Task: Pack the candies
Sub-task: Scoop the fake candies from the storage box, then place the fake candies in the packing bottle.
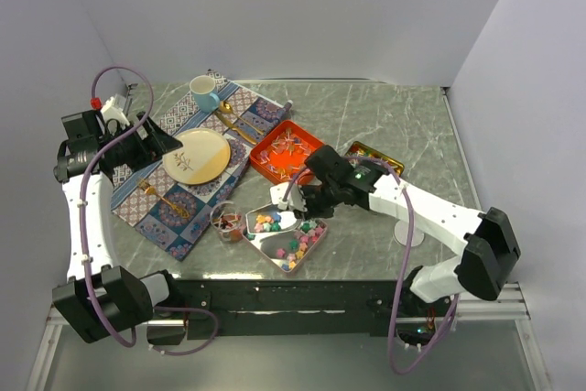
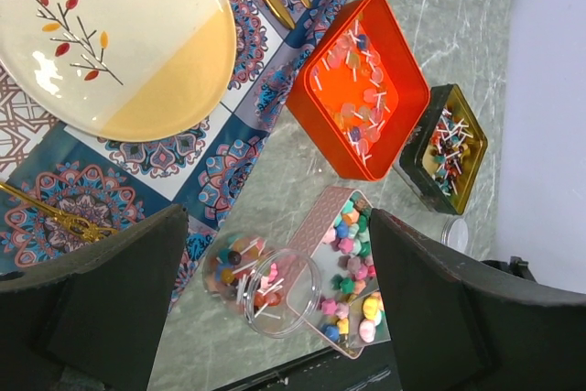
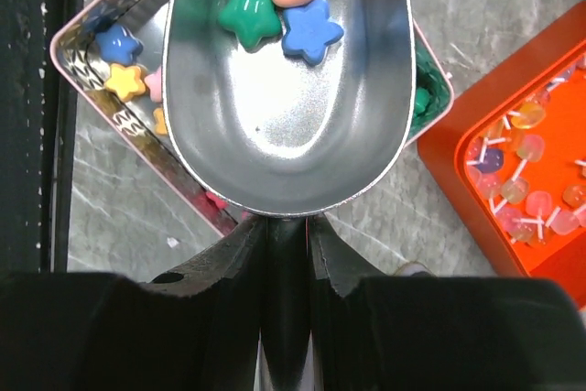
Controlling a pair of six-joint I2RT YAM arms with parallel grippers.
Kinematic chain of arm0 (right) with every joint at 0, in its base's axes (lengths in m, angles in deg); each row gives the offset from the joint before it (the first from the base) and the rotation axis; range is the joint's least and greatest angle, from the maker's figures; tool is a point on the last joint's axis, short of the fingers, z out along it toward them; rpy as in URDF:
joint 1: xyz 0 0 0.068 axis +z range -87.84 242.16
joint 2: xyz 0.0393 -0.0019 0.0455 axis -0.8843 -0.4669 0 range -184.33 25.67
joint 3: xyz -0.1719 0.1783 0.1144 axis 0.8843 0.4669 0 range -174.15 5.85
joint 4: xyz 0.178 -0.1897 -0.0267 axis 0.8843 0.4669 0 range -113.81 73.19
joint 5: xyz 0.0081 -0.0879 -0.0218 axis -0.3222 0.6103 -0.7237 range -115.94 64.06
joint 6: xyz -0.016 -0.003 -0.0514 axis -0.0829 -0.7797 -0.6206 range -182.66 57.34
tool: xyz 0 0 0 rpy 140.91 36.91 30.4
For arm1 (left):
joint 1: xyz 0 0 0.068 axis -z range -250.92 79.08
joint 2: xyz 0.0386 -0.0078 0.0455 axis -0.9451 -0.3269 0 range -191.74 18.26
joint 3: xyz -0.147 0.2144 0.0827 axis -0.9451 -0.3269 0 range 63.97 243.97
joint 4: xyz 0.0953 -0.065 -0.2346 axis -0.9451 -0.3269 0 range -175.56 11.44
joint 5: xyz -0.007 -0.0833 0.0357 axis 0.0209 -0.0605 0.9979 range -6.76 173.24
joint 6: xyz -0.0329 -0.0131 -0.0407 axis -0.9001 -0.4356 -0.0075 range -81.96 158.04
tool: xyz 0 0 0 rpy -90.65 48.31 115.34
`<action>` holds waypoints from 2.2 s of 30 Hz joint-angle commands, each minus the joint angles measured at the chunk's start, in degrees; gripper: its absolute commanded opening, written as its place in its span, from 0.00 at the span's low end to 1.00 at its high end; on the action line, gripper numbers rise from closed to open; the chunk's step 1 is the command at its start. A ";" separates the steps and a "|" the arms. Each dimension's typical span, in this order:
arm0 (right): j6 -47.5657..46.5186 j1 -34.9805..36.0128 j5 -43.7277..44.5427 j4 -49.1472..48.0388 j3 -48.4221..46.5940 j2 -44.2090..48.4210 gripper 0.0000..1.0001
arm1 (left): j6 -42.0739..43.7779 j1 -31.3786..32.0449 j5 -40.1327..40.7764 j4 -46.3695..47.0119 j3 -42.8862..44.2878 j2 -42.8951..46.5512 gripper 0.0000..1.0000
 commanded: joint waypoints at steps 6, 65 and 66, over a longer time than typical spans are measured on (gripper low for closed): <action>-3.78 0.35 7.64 10.13 -21.06 -8.05 0.00 | -1.47 0.19 -2.35 4.16 -1.18 4.03 0.87; -7.21 17.49 44.11 33.16 -53.78 -29.94 0.00 | -5.16 -5.17 -3.58 10.49 -13.59 19.41 0.89; -6.60 17.40 44.29 33.86 -54.13 -30.29 0.00 | -5.34 -5.17 -3.67 10.83 -13.59 19.24 0.89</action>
